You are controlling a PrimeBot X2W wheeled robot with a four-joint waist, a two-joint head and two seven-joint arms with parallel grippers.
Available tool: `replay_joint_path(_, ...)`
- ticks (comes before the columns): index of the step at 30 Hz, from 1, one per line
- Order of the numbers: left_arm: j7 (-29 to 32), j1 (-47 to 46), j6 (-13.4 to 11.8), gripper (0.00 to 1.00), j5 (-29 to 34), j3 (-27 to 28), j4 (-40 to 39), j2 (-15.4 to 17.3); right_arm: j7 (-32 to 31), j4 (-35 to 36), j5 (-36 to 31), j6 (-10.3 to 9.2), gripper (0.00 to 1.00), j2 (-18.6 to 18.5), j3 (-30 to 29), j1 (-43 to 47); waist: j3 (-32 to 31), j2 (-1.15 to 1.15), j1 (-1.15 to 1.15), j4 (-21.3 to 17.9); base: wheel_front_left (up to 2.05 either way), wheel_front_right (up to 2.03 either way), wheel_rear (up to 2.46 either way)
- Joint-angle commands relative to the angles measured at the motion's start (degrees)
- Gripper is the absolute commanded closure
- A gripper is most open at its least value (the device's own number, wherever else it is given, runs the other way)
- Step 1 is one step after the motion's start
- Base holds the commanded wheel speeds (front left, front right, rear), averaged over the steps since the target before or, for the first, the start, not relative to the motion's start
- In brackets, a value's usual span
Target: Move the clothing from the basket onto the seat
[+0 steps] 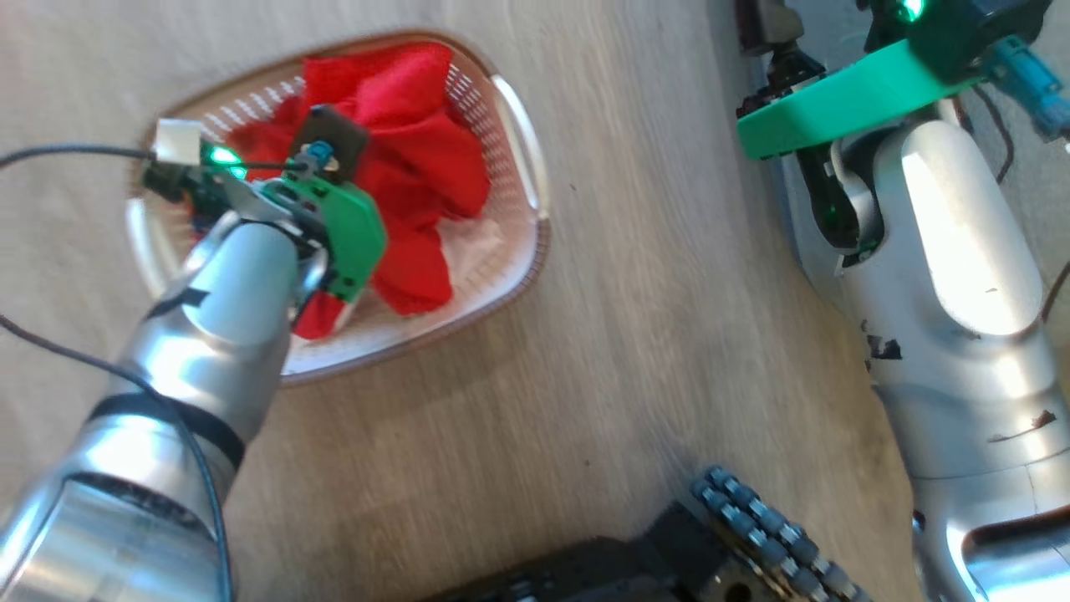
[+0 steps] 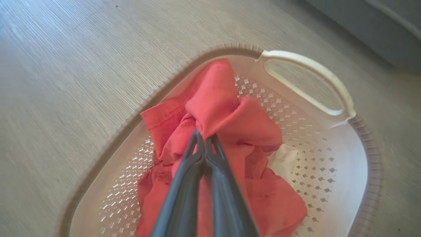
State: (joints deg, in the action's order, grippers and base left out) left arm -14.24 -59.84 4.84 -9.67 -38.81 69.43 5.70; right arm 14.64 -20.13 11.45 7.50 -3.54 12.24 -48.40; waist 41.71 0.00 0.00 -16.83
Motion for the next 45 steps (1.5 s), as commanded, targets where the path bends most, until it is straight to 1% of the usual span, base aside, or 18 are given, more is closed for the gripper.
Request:
replay_joint_path(1,-0.7,1.5,-0.2,1.0,-1.0,1.8,-3.6,0.3,0.4,1.0,-0.5,-0.01,0.0,0.4,0.1,2.2,-4.4,0.0,0.0,3.7,0.0,0.0,0.0)
replay_joint_path(2,-0.7,1.5,-0.2,1.0,-1.0,1.8,-3.6,0.3,0.4,1.0,-0.5,-0.01,0.0,0.4,0.1,2.2,-4.4,0.0,0.0,3.7,0.0,0.0,0.0)
replay_joint_path(5,-0.7,3.7,-0.4,1.0,-2.1,2.9,-7.4,0.3,0.4,0.1,-0.6,-0.01,0.0,-0.2,0.2,3.0,-7.1,0.0,0.0,5.3,0.0,0.0,0.0)
replay_joint_path(12,-0.7,9.2,-1.0,1.0,-4.5,6.7,-16.2,0.5,0.4,-2.0,-0.2,-0.01,0.0,-2.0,0.6,5.9,-14.5,0.0,0.0,9.2,0.0,0.0,0.0)
replay_joint_path(17,-0.7,13.2,-1.4,1.0,-5.7,9.7,-21.5,0.4,0.4,-3.3,0.6,-0.01,0.0,-3.0,1.1,8.5,-19.7,0.0,0.0,11.2,0.0,0.0,0.0)
replay_joint_path(25,-0.7,17.2,-1.6,1.0,-5.7,13.6,-30.0,-0.1,0.4,-4.7,1.9,-0.01,0.0,-4.0,1.3,13.1,-26.4,0.0,0.0,13.8,0.0,0.0,0.0)
replay_joint_path(32,-0.8,16.0,-0.8,1.0,-3.9,14.5,-37.9,-0.7,0.4,-5.8,2.9,-0.01,0.0,-4.1,1.6,15.8,-30.1,0.0,0.0,15.3,0.0,0.0,0.0)
replay_joint_path(38,-0.8,12.3,0.3,1.0,-2.9,13.4,-44.2,-1.1,0.4,-6.5,3.4,-0.01,0.0,-4.0,2.3,18.0,-32.4,0.0,0.0,15.8,0.0,0.0,0.0)
replay_joint_path(45,-0.5,10.3,0.5,1.0,-2.9,12.7,-46.9,-1.1,0.4,-6.3,4.2,-0.01,0.0,-3.8,3.8,18.9,-33.7,0.0,0.0,15.2,0.0,0.0,0.0)
